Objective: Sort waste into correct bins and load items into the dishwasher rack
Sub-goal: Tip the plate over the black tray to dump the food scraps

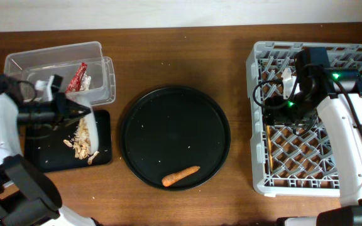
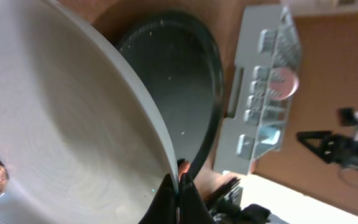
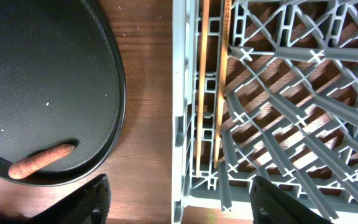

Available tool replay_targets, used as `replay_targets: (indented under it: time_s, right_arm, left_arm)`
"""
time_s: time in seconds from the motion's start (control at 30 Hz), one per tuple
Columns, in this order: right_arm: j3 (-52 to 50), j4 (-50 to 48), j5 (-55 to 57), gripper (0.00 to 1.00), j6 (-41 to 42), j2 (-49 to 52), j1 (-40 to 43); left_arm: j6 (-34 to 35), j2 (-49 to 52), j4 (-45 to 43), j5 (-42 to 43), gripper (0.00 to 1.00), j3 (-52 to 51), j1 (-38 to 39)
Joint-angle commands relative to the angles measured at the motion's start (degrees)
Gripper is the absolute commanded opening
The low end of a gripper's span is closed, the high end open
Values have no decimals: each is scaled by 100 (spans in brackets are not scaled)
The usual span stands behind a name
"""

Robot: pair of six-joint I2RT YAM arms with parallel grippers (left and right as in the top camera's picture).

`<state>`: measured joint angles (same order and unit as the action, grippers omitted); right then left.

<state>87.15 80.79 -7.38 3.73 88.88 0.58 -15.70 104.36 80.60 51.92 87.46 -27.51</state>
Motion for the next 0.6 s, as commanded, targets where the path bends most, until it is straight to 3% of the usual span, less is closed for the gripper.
replay_targets:
  time_s: [0.0,0.1,0.2,0.57]
  right_arm:
    - [37,4,50,71,-50,-22,20]
    - [37,2,50,71,-48,-22,20]
    - [37,48,50,71,-31,-22,20]
    - [37,127,52,70,-31,-24,20]
  left_arm:
    - [-240,-133,59,452,0,-17,-673]
    - [-820,-131,400,1137,0,-17,-1058]
    - [-1095,-149,557,1224,0,-17,-1058]
    - [-1390,-179,623,1244,0,-17,-1038]
